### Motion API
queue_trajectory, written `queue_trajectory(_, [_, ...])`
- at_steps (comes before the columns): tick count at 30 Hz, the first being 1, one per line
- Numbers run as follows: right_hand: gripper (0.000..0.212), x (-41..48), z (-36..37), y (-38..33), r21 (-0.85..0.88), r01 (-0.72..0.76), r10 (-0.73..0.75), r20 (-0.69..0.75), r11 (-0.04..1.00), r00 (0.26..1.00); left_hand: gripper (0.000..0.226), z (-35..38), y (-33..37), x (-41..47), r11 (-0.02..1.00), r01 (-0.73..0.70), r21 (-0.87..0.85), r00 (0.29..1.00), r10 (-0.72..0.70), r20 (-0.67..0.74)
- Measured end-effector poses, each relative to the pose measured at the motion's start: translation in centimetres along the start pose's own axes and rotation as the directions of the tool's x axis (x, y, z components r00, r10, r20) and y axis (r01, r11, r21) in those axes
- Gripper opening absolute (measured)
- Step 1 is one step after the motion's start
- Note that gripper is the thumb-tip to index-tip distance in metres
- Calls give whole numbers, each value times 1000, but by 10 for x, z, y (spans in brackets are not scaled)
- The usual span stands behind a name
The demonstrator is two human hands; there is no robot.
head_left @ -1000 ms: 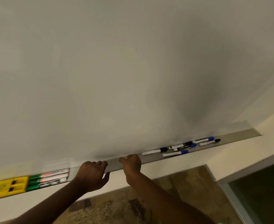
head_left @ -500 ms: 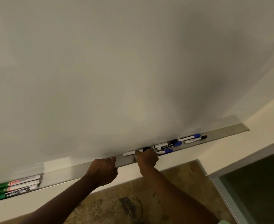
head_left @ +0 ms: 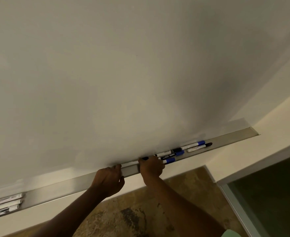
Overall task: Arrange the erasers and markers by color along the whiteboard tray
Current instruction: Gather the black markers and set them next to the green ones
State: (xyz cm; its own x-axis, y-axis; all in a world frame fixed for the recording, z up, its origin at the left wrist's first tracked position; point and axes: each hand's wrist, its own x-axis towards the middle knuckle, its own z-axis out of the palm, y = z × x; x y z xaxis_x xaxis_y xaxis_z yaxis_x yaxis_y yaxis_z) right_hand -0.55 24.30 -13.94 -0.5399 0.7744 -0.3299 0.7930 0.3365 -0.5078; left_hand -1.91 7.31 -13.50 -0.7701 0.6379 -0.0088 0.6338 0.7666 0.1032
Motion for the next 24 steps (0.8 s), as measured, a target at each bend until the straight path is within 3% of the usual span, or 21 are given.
queue_trajectory(12, [59, 8, 0, -1, 73, -6, 2, 63, 997, 998, 43, 4, 12, 11, 999, 35, 18, 998, -34, -46])
queue_trajectory(16, [58, 8, -1, -6, 273, -44, 23, 81, 961, 996, 44, 6, 13, 13, 999, 46, 29, 996, -44, -81])
queue_trajectory(20, [32, 0, -8, -9, 574, -58, 1, 99, 817, 995, 32, 7, 14, 14, 998, 26, 50, 992, -20, -127])
queue_trajectory(24, [24, -16, -20, -10, 664, -44, -52, 124, 746, 991, 55, 4, 20, 16, 996, 26, 80, 992, -16, -122])
